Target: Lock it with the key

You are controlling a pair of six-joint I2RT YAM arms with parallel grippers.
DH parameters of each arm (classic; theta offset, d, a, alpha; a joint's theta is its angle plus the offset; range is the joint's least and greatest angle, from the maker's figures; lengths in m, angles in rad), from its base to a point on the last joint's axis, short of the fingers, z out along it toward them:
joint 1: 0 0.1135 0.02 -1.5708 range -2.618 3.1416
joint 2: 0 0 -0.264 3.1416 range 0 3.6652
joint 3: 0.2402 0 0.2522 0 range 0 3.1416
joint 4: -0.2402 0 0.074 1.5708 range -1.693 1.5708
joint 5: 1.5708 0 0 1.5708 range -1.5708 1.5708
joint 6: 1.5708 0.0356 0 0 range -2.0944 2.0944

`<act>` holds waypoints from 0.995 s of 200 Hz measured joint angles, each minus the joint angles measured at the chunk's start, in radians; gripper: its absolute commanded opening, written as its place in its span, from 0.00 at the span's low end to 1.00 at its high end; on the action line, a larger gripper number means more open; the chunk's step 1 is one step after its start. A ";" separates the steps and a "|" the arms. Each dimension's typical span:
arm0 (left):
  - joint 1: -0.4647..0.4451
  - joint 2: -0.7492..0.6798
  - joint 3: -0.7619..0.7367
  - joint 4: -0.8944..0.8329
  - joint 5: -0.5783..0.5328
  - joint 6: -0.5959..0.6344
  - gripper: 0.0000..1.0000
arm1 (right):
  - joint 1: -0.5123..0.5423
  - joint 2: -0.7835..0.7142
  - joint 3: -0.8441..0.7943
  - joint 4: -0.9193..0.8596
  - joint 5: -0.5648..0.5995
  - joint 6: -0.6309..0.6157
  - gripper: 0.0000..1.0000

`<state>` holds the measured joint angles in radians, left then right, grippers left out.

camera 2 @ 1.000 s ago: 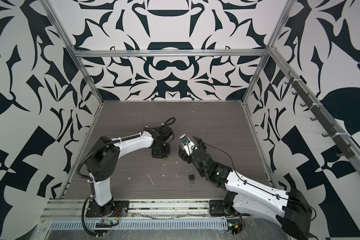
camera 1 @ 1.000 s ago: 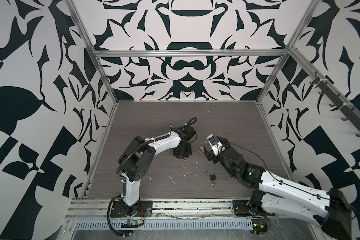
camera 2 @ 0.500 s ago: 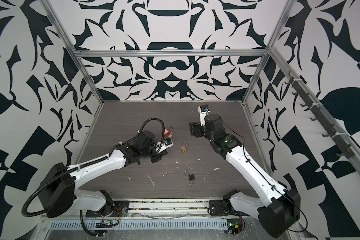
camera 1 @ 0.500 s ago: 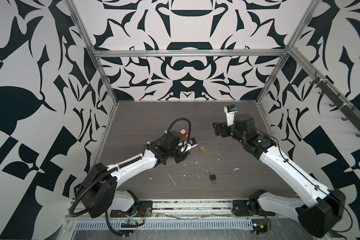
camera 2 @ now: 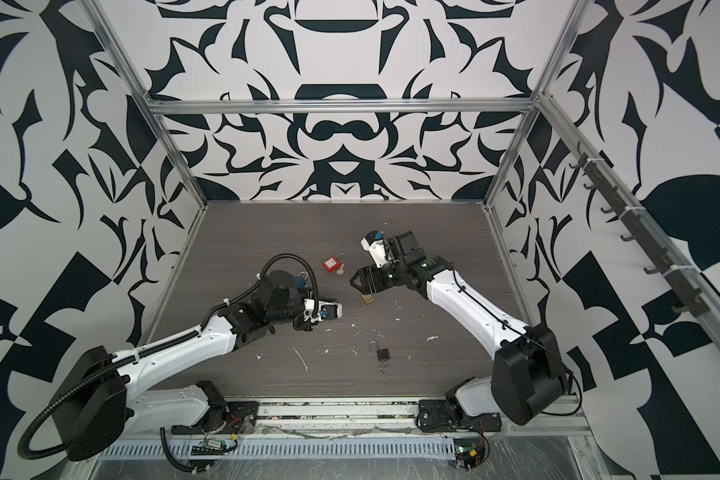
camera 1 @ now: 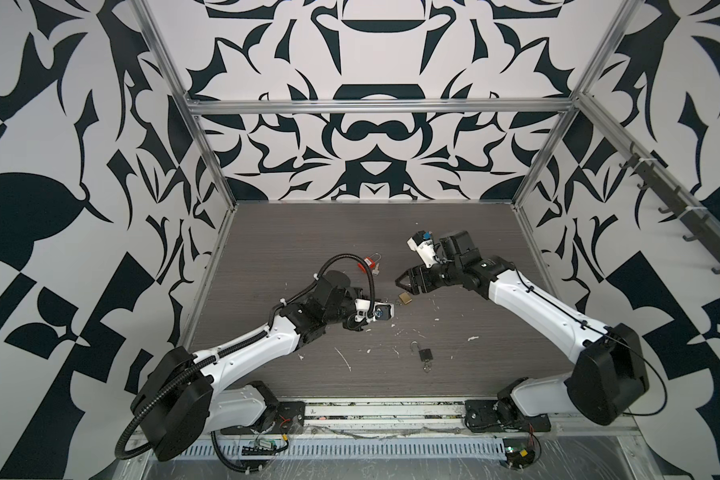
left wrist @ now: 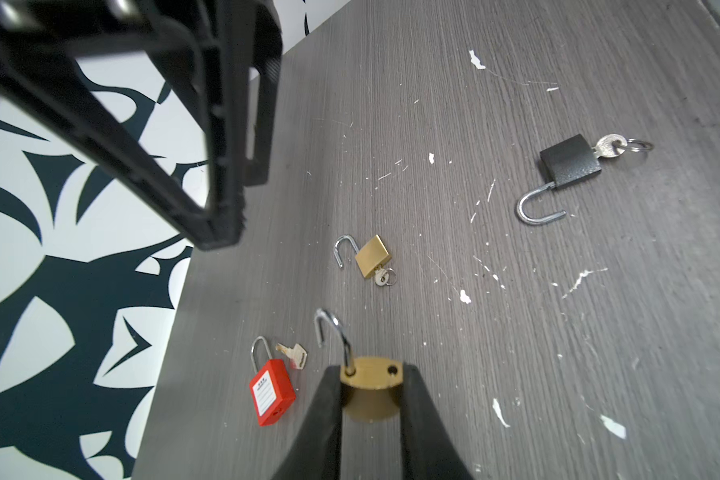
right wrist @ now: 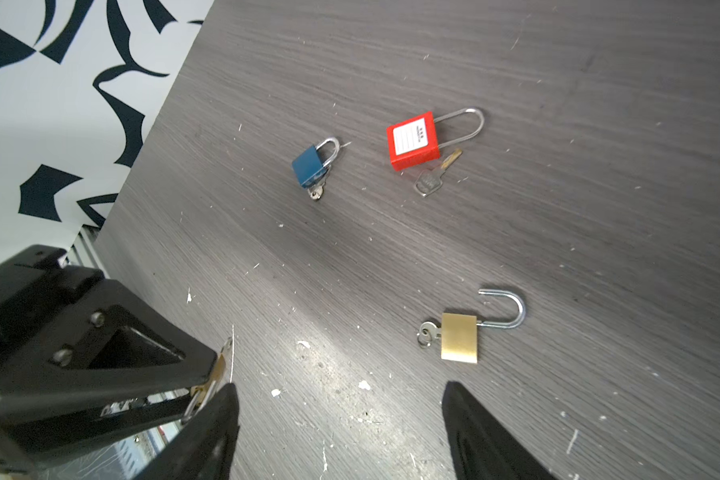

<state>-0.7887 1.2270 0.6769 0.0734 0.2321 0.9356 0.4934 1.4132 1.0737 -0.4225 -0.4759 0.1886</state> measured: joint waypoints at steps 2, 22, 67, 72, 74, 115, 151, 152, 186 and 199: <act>0.000 0.000 0.000 0.003 0.001 0.002 0.00 | 0.003 0.003 0.000 -0.001 -0.001 0.000 0.78; 0.000 0.008 0.000 0.018 0.005 0.016 0.00 | 0.028 0.023 0.002 -0.009 -0.009 -0.004 0.78; -0.001 0.020 0.000 0.021 0.011 0.031 0.00 | 0.053 0.042 0.020 -0.009 -0.014 -0.006 0.76; -0.001 0.020 0.000 0.021 0.012 0.031 0.00 | 0.053 0.043 0.022 -0.008 -0.014 -0.006 0.76; -0.001 0.020 0.000 0.021 0.012 0.031 0.00 | 0.053 0.044 0.023 -0.008 -0.014 -0.006 0.76; -0.002 0.025 0.000 0.038 0.011 0.030 0.00 | 0.062 0.062 0.025 -0.007 -0.014 -0.008 0.68; -0.002 0.027 0.000 0.065 -0.002 0.017 0.00 | 0.077 0.074 0.025 -0.017 -0.019 -0.011 0.61; -0.002 0.027 0.000 0.064 -0.002 0.016 0.00 | 0.077 0.074 0.025 -0.018 -0.019 -0.011 0.60; -0.002 0.033 0.002 0.084 -0.016 0.000 0.00 | 0.077 0.073 0.025 -0.040 -0.019 -0.015 0.53; -0.002 0.033 0.002 0.084 -0.023 -0.005 0.00 | 0.078 0.068 0.025 -0.042 -0.019 -0.017 0.53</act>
<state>-0.7906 1.2598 0.6785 0.1577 0.2092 0.9310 0.5713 1.4815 1.0985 -0.4648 -0.4950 0.1719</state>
